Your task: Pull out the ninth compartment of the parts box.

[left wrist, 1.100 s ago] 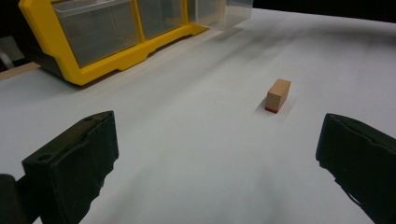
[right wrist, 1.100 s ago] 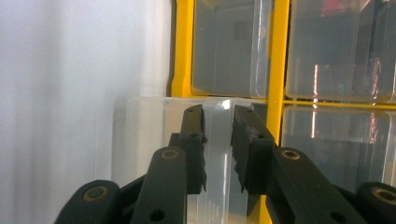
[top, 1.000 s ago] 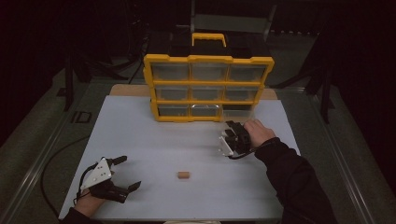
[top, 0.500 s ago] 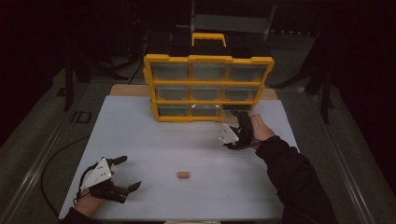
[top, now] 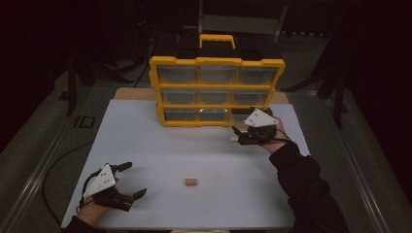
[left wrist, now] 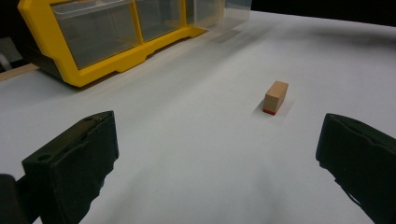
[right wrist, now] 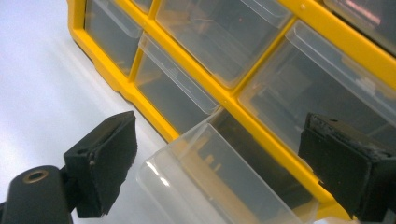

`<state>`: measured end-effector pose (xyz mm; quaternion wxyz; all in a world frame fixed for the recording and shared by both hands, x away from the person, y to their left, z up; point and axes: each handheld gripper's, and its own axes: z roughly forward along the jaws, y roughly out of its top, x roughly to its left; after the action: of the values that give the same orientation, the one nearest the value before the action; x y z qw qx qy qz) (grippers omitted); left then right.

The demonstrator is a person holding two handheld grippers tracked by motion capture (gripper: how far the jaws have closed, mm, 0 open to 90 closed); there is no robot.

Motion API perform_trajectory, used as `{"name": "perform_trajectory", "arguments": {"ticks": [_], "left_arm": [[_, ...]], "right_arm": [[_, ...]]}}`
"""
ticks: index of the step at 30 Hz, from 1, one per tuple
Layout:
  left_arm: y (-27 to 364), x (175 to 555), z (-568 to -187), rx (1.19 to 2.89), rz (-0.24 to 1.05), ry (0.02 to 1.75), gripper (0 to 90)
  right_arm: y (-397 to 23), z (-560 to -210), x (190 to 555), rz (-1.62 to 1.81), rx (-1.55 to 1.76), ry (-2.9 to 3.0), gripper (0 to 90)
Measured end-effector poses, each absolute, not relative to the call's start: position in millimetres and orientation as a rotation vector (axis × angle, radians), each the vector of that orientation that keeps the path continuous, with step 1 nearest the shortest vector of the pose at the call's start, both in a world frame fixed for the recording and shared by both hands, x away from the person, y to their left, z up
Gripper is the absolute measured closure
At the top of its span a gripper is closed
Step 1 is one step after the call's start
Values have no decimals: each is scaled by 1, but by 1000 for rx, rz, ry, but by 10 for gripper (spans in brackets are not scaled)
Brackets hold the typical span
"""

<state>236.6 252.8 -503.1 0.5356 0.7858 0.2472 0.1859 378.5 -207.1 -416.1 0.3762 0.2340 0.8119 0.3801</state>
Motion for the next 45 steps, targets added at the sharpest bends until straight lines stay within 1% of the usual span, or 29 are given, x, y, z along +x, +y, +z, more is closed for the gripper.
{"name": "perform_trajectory", "arguments": {"ticks": [4, 6, 15, 24, 25, 27, 30, 33, 44, 45], "left_arm": [[253, 237, -503, 1870, 441, 588, 0], [253, 237, -503, 1869, 440, 588, 0], [253, 237, -503, 1867, 440, 589, 0], [253, 237, -503, 1864, 439, 591, 0], [253, 237, -503, 1865, 440, 591, 0], [253, 237, -503, 1866, 440, 591, 0], [253, 237, -503, 1865, 440, 591, 0], [253, 237, -503, 1868, 440, 589, 0], [253, 237, -503, 1867, 442, 587, 0], [253, 237, -503, 1867, 441, 586, 0]], "right_arm": [[-211, -418, 380, 1008, 652, 2068, 104], [-212, -418, 379, 1034, 654, 2083, 82], [-221, -425, 379, 1079, 702, 2088, 81], [-245, -424, 371, 1302, 805, 1980, 86], [-252, -426, 371, 1352, 798, 1962, 109], [-258, -428, 370, 1378, 787, 1960, 127], [-262, -430, 368, 1371, 782, 1975, 139], [-268, -434, 367, 1407, 723, 2057, 191], [-263, -441, 351, 1421, 740, 2075, 179], [-262, -441, 348, 1430, 742, 2078, 150]]}}
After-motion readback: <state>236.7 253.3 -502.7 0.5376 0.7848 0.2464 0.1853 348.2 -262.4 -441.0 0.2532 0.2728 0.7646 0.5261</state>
